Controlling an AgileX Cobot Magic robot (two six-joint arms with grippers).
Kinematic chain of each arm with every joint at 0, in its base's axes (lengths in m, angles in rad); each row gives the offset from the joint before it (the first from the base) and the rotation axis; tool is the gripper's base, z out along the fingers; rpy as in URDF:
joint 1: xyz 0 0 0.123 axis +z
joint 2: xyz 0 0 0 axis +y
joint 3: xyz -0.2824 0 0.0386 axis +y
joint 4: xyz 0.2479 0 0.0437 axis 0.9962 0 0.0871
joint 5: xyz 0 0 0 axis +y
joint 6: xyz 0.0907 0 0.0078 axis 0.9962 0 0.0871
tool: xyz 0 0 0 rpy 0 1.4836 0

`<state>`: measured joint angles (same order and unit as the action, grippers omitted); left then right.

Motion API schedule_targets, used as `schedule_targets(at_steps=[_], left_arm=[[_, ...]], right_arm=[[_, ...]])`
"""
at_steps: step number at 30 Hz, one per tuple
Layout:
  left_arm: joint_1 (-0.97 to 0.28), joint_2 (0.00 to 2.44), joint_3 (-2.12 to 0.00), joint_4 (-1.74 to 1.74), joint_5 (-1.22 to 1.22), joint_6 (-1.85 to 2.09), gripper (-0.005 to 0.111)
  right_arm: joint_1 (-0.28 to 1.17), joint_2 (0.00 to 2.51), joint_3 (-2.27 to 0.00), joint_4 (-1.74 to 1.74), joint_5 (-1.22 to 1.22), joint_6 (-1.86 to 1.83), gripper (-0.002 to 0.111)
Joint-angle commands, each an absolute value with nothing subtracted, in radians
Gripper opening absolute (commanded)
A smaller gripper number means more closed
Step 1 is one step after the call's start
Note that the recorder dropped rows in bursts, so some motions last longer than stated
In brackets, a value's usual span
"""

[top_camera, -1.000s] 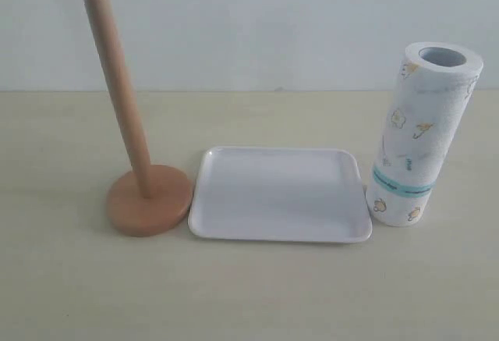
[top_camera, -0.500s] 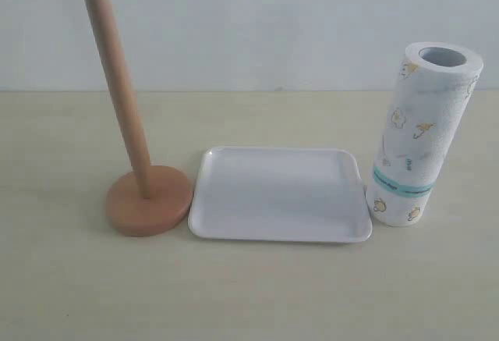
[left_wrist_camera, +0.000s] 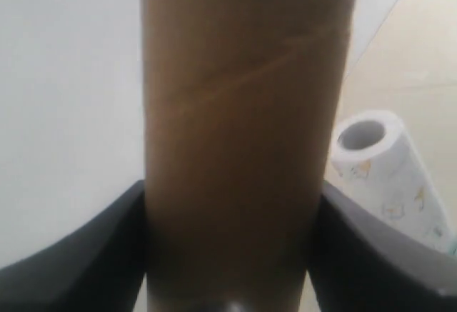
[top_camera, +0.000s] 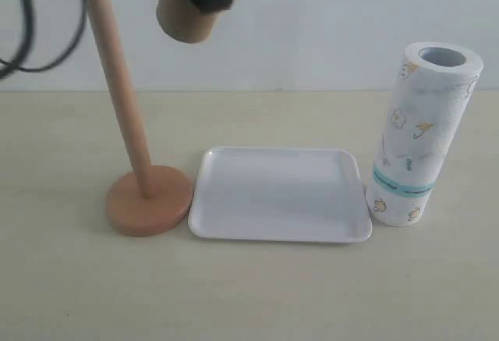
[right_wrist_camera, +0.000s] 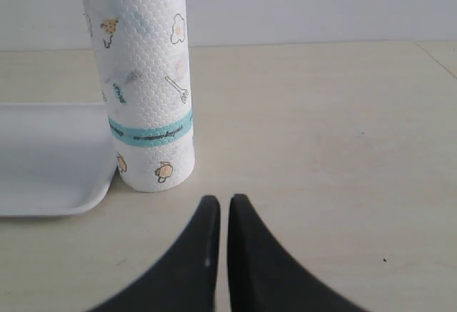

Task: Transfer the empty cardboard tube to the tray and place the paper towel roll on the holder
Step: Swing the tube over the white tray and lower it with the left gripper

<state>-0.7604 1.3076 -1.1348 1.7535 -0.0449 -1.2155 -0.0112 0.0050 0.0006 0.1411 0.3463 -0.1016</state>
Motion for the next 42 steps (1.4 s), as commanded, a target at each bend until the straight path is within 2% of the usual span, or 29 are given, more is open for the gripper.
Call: schedule_targets(at_steps=[1, 7, 13, 23, 42], left_arm=[[-0.823, 1.464, -1.14, 1.744, 0.13, -1.104, 0.004], [-0.847, 1.738, -1.14, 1.744, 0.268, -0.973, 0.004], [-0.847, 1.877, -1.162, 1.744, 0.297, -0.944, 0.004], [-0.847, 2.017, -1.259, 1.744, 0.295, -0.905, 0.004], [-0.847, 2.129, -1.282, 1.744, 0.309, -0.764, 0.004]], right_arm=[[-0.009, 0.0, 0.0, 0.143, 0.335, -0.106, 0.005], [-0.009, 0.0, 0.0, 0.143, 0.335, -0.106, 0.005], [-0.009, 0.0, 0.0, 0.143, 0.335, -0.106, 0.005], [-0.009, 0.0, 0.0, 0.143, 0.335, -0.106, 0.005], [-0.009, 0.0, 0.0, 0.143, 0.335, -0.106, 0.005]])
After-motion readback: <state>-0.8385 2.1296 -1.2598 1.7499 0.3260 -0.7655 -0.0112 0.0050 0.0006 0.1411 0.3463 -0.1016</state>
